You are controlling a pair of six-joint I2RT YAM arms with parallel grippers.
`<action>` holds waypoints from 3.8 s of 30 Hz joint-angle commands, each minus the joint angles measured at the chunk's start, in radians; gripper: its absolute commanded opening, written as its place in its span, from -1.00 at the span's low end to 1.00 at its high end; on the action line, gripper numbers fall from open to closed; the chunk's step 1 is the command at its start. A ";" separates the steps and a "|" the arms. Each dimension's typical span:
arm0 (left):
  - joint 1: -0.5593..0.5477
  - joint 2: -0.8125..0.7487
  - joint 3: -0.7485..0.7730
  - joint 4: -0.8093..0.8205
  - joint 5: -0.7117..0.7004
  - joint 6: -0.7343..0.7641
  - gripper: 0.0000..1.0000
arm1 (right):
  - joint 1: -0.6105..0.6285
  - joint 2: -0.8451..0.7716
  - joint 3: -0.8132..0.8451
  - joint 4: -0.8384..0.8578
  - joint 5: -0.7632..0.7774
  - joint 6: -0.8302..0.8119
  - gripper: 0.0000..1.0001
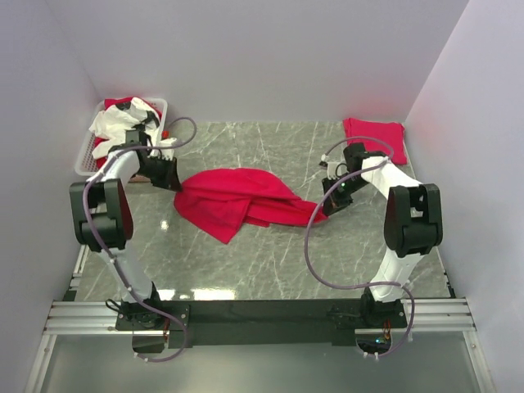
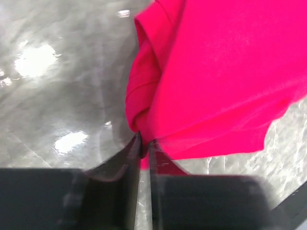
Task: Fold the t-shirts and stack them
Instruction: Flatten the tshirt out
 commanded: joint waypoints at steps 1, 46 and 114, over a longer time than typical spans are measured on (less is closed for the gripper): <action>0.013 0.062 0.087 -0.101 0.027 0.035 -0.60 | 0.014 -0.023 -0.001 -0.045 0.027 -0.036 -1.00; -0.206 -0.274 0.158 -0.074 -0.072 -0.070 -0.99 | -0.112 -0.128 0.229 -0.180 0.219 -0.124 -1.00; 0.458 -0.958 0.356 0.452 -0.084 -0.525 -0.99 | -0.106 -0.983 0.470 0.251 0.587 -0.236 -1.00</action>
